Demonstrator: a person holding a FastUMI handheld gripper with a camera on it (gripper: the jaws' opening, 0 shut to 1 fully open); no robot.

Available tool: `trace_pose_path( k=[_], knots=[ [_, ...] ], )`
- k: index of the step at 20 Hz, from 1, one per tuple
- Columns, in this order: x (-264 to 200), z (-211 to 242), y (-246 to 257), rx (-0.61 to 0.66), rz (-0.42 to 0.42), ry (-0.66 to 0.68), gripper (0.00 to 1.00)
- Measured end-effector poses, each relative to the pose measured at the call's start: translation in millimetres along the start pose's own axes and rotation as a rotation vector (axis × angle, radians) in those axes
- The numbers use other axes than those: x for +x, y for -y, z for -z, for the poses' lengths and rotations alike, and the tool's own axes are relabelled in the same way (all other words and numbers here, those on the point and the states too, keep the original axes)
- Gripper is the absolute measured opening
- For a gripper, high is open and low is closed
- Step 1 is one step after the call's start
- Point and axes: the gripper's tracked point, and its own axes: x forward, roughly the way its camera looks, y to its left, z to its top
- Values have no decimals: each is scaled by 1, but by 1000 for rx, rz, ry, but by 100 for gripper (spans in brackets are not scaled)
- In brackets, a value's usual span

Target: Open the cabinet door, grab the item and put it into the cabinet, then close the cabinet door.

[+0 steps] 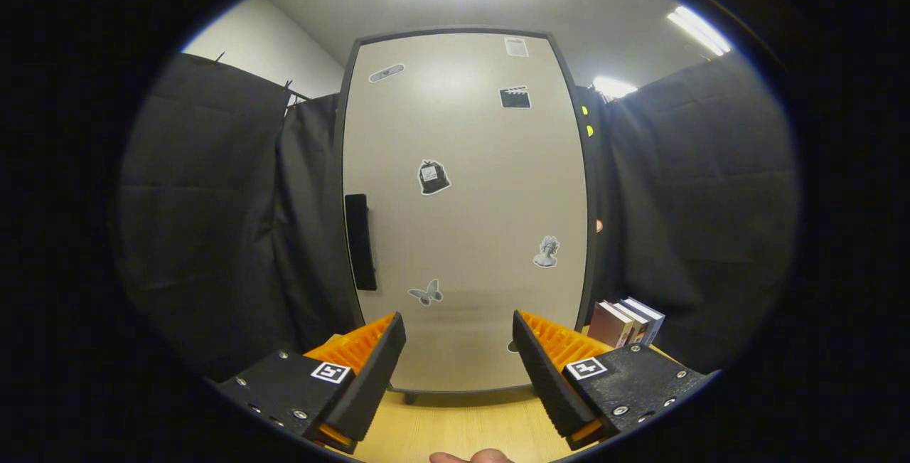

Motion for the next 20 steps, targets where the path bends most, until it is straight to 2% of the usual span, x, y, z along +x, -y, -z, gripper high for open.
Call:
trace_pose_path(
  k=[14, 20],
  knots=[
    [5, 0, 4, -7, 18, -6, 94],
    [25, -22, -12, -10, -9, 18, 94]
  ],
)
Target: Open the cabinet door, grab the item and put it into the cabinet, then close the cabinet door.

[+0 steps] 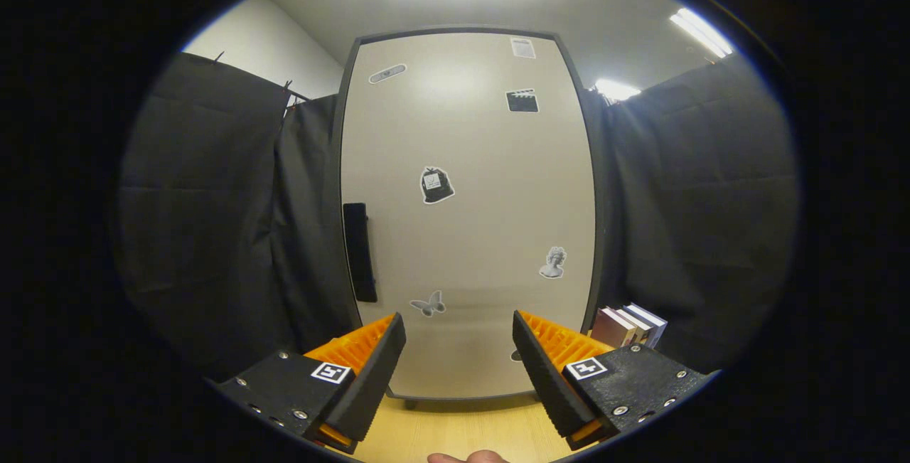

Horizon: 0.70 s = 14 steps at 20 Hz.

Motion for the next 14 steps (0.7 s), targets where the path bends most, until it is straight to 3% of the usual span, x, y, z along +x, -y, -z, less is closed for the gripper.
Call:
trace_pose_path(
  k=[7, 14],
  knots=[
    [42, -30, -52, 2, -59, 22, 94],
    [96, -20, -100, -13, -105, 34, 94]
  ],
)
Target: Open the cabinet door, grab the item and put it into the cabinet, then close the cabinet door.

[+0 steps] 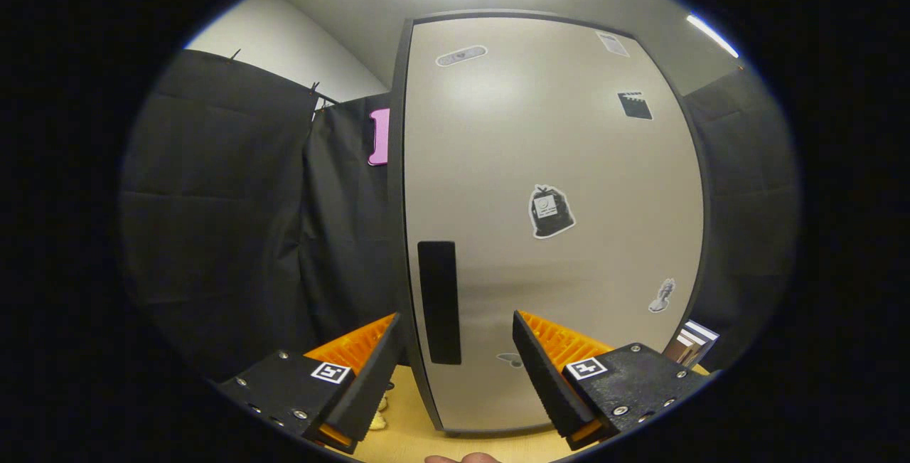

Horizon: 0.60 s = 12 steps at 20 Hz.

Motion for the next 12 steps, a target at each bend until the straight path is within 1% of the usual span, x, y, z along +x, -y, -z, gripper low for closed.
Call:
trace_pose_path(
  k=[1, 4, 6, 7, 8, 9, 11, 12],
  knots=[
    [9, 4, 1, -12, 16, -5, 94],
    [25, 13, -7, -27, 11, -17, 92],
    [28, 12, -9, -19, 8, -6, 84],
    [28, 12, -2, -42, 47, -12, 75],
    [37, 15, -7, -48, 31, -16, 66],
    [36, 18, -11, -61, 26, -29, 50],
    [32, 16, -10, -74, 36, -29, 37],
    [33, 15, -10, -56, 29, -27, 36]
  ],
)
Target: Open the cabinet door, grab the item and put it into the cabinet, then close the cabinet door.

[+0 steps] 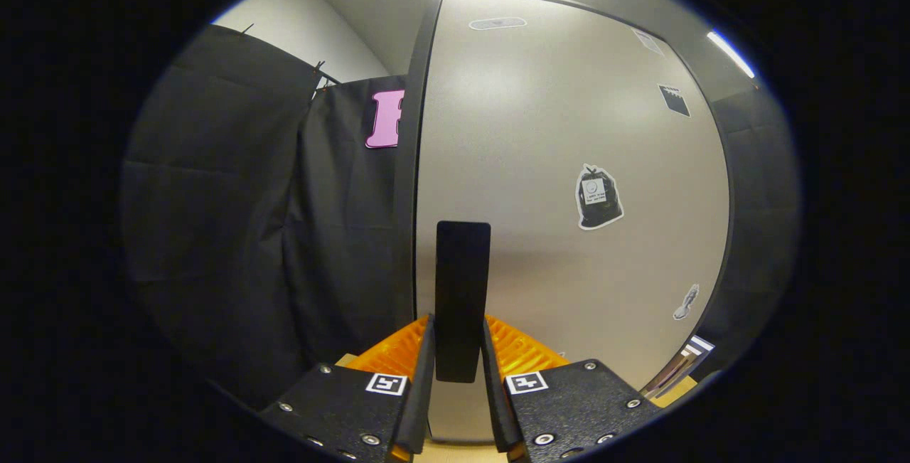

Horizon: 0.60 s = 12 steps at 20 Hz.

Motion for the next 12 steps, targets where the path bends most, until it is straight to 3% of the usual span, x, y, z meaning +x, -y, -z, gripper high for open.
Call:
trace_pose_path(
  k=[5, 12],
  knots=[
    [-3, 2, 0, -9, -42, -28, 29],
    [-31, 2, 0, -7, -139, -55, 29]
  ],
)
